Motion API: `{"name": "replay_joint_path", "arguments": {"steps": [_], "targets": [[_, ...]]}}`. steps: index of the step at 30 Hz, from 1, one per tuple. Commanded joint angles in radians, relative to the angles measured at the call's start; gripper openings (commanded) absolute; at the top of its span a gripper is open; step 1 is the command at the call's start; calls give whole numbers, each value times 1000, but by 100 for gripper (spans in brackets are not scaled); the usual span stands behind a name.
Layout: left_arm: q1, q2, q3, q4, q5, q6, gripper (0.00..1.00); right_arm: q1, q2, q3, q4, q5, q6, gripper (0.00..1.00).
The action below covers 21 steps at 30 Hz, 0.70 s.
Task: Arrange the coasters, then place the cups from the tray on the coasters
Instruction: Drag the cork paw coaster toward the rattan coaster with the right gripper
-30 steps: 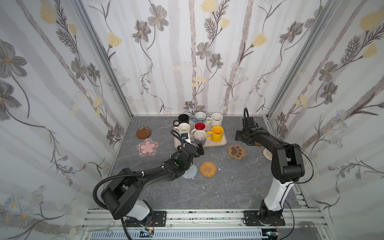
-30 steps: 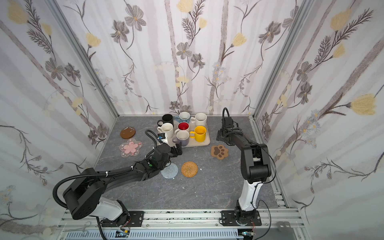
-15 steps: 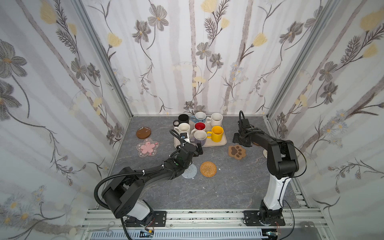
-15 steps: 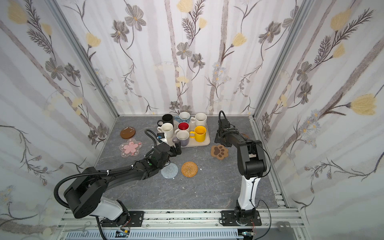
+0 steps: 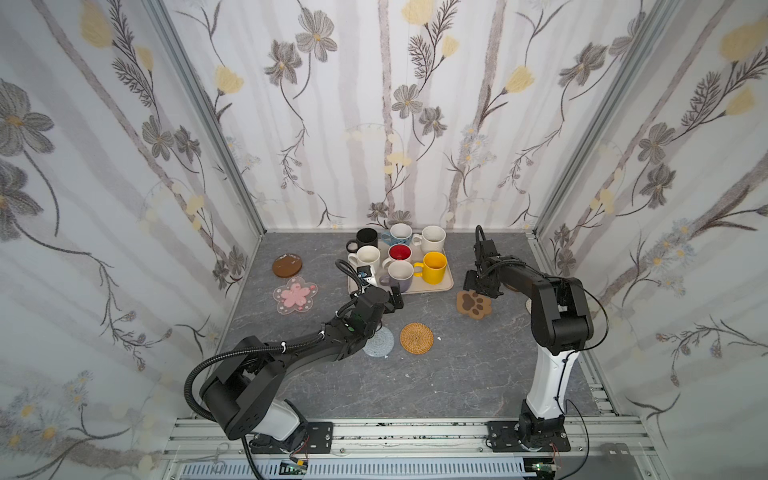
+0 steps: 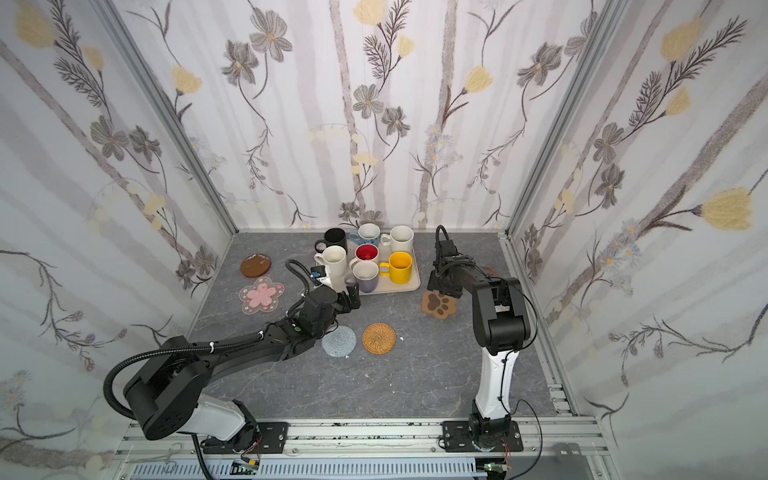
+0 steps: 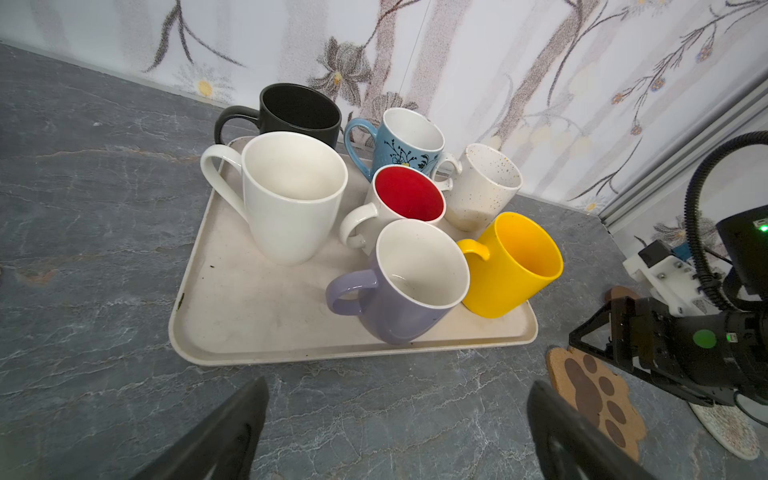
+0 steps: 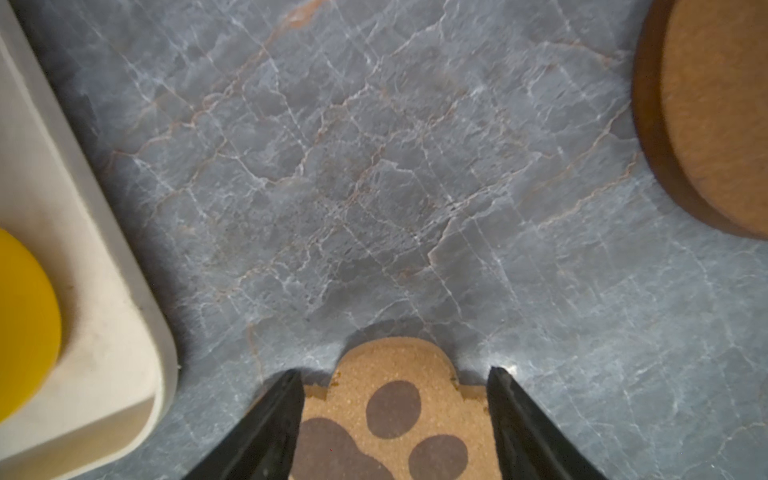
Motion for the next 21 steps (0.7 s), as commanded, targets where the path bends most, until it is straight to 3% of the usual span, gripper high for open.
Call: {"name": "replay_joint_path", "arguments": {"steps": [1,4,6,15,21], "targets": [[5,-4,-1,26,-10,-18,100,0,11,19,-35,3,3,69],[4,-1,-2,26,-4,-22,100,-10,38,59,-73,-34,5,57],[4,1,-5,26,-3,-21,100,-22,47,72,-87,-42,-5,54],[6,-1,-10,25,-17,-9,100,-38,64,89,-133,-80,-89,59],[10,2,-10,26,-16,-10,100,-11,47,53,-158,-38,-117,59]]}}
